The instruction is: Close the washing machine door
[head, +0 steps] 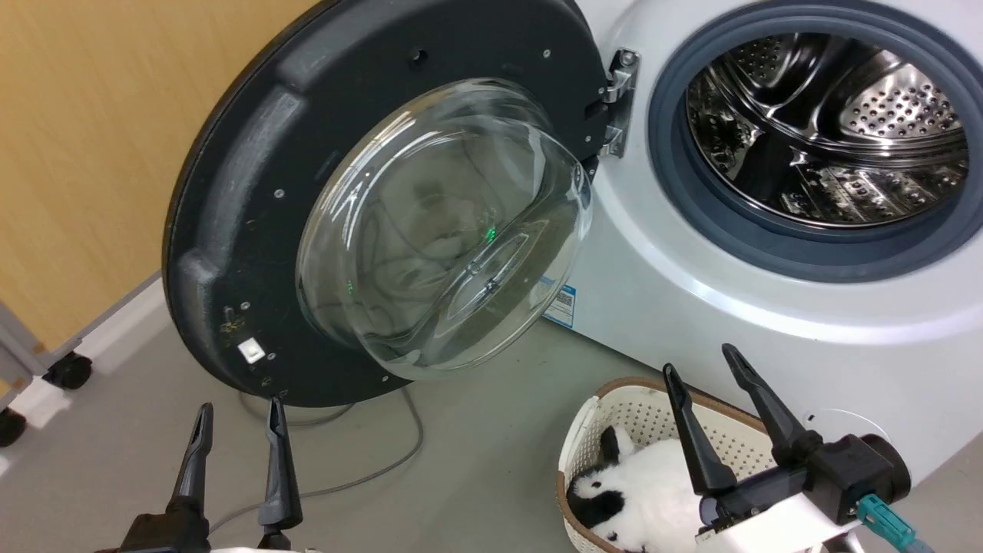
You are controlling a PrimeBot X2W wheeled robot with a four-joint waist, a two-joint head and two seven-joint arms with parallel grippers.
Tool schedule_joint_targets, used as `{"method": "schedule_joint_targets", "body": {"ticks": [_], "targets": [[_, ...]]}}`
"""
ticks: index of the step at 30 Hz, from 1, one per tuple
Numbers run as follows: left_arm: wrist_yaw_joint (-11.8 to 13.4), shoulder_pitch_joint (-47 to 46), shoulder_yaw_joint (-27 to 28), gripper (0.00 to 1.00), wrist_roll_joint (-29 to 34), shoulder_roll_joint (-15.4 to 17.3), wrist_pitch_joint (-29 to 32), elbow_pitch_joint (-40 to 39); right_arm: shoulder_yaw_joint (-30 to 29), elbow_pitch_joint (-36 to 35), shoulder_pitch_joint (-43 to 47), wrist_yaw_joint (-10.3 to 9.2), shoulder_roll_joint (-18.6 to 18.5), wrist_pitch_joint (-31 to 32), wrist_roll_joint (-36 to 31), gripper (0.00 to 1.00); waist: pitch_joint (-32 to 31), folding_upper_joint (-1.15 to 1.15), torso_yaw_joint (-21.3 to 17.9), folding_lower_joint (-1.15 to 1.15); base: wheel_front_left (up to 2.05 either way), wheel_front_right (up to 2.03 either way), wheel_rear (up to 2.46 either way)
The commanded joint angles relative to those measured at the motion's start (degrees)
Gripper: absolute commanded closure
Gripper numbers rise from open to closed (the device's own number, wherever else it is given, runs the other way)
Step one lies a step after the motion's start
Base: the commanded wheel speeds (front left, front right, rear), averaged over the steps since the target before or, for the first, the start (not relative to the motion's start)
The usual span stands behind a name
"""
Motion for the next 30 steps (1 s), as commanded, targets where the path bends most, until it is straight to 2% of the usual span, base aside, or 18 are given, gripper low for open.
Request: {"method": "schedule_joint_targets", "body": {"ticks": [1,13,14,15,20,23,30], "targets": [[0.1,1.0,0.2,0.00,-0.5,0.1,-0.7,-0.5,0.2,0.0,-0.5,0.04,0.2,-0.7,0.6,0.00,0.0,0.00,0.6,0.00,0.00,0.00,0.00],[0.0,0.7,0.3,0.00,-1.7,0.1,-1.2,-0.3,-0.9,-0.7,0.2,0.05,0.2,-1.2,1.0,0.00,0.6,0.00,1.6,0.00,0.00,0.00,0.00],[0.0,0.6,0.3,0.10,-1.7,0.1,-1.2,-0.2,-1.0,-0.8,0.3,0.05,0.2,-1.2,1.0,0.00,0.7,0.00,1.6,0.00,0.00,0.00,0.00],[-0.2,0.4,0.2,1.00,-1.8,0.1,-1.2,-0.3,-1.1,-1.0,0.4,0.05,0.2,-1.2,0.9,0.00,0.8,0.00,1.6,0.00,0.00,0.00,0.00],[-1.2,-0.9,1.8,1.00,-2.9,0.1,-1.2,-1.0,-1.7,-1.4,0.6,0.05,0.2,-1.2,0.7,0.00,1.3,0.00,1.6,0.00,0.00,0.00,0.00],[-2.8,-2.9,4.8,1.00,-3.5,0.7,-1.2,-1.1,-2.5,-2.1,1.1,0.05,0.2,-1.2,0.5,0.00,1.8,0.00,1.4,0.00,0.00,0.00,0.00],[-6.6,-11.4,15.5,1.00,-7.8,7.0,-1.2,1.0,-2.8,-3.6,0.6,0.05,0.2,-1.2,-0.9,0.00,5.6,0.00,-2.0,0.00,0.00,0.00,0.00]]}}
